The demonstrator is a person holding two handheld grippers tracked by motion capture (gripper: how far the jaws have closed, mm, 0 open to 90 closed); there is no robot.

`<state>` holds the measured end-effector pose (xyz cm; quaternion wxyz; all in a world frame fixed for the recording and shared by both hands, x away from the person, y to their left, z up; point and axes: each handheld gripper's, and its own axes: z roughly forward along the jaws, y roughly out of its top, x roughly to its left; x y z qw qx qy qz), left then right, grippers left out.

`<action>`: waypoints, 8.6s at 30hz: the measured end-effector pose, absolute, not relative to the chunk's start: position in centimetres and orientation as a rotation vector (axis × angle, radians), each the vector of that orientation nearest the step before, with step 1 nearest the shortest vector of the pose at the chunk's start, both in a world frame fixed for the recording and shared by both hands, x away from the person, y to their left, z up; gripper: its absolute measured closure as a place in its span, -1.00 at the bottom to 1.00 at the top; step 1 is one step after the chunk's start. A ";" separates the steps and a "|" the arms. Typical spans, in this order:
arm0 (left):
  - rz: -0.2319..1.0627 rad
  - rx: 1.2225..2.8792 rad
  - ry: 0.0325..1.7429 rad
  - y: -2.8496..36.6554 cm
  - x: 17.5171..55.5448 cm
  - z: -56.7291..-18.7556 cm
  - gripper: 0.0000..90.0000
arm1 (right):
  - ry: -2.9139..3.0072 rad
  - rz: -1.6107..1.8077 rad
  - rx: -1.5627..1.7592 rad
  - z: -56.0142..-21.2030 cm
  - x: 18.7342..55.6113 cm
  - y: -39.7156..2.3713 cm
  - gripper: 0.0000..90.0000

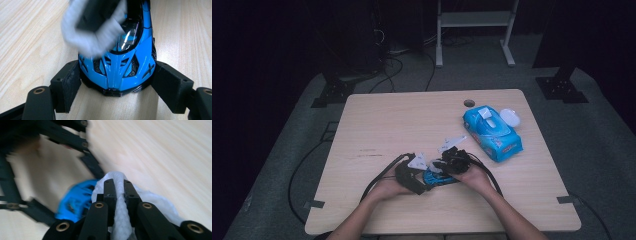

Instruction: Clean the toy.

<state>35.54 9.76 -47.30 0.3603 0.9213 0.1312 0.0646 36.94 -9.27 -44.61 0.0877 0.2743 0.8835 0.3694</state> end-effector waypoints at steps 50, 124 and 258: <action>0.210 2.381 0.317 9.0 35.5 -47.2 -0.46 | 2.632 1.052 0.911 -43.9 37.2 -15.0 0.86; 0.176 2.384 0.314 9.2 35.7 -47.3 -0.45 | 2.709 1.098 0.688 -44.4 32.9 -10.1 0.86; -0.004 2.102 0.459 12.8 37.4 -45.9 0.43 | 2.380 1.275 0.788 -44.9 34.3 -18.4 0.72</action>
